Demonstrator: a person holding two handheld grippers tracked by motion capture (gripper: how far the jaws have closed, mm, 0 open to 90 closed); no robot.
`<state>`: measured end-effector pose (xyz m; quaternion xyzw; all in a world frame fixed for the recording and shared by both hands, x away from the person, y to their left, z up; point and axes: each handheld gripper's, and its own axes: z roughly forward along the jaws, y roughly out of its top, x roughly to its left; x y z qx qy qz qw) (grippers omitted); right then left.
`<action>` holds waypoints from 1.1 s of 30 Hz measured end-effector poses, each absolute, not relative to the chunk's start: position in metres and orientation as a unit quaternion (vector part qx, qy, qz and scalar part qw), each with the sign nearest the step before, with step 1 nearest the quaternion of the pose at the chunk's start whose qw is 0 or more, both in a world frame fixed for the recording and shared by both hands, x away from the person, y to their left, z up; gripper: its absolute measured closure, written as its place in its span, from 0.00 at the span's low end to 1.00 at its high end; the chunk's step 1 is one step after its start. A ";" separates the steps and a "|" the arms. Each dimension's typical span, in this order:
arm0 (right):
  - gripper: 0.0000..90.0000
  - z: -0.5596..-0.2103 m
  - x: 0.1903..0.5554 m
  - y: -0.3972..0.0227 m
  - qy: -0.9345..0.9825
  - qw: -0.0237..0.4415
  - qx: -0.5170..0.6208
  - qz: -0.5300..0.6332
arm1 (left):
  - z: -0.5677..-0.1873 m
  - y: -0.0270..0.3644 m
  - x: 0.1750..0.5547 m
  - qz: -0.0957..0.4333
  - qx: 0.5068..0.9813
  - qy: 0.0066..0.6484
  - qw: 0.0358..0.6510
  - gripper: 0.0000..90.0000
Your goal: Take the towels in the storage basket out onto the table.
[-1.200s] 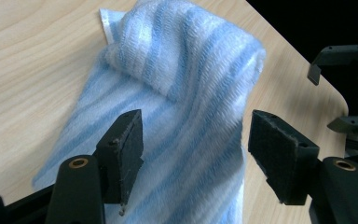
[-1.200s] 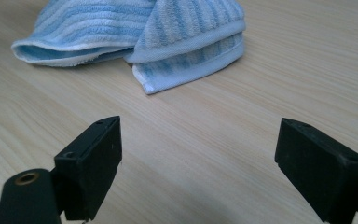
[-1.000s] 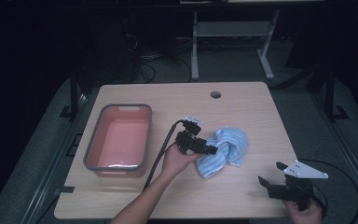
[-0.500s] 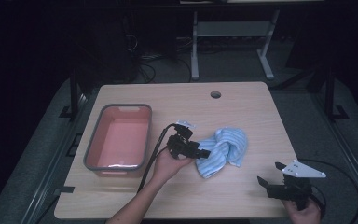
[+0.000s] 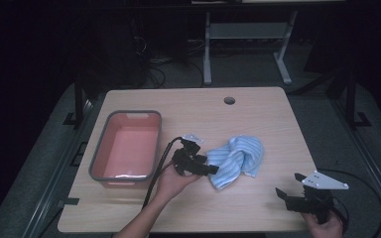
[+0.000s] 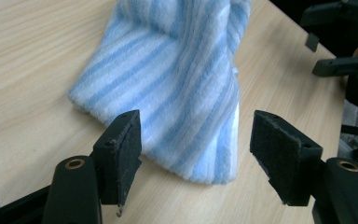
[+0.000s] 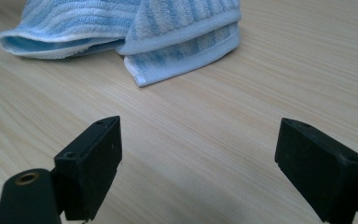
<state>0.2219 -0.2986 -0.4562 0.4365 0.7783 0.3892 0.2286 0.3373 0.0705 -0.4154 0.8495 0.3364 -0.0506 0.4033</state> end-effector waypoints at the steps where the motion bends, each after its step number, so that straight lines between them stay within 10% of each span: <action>1: 0.16 -0.456 0.222 -0.299 0.778 0.229 0.436 0.390 | -0.416 0.071 0.336 -0.050 0.849 0.337 0.404 0.37; 33: 0.16 -0.454 0.213 -0.298 0.776 0.233 0.433 0.394 | -0.438 0.107 0.270 -0.034 0.840 0.339 0.423 0.31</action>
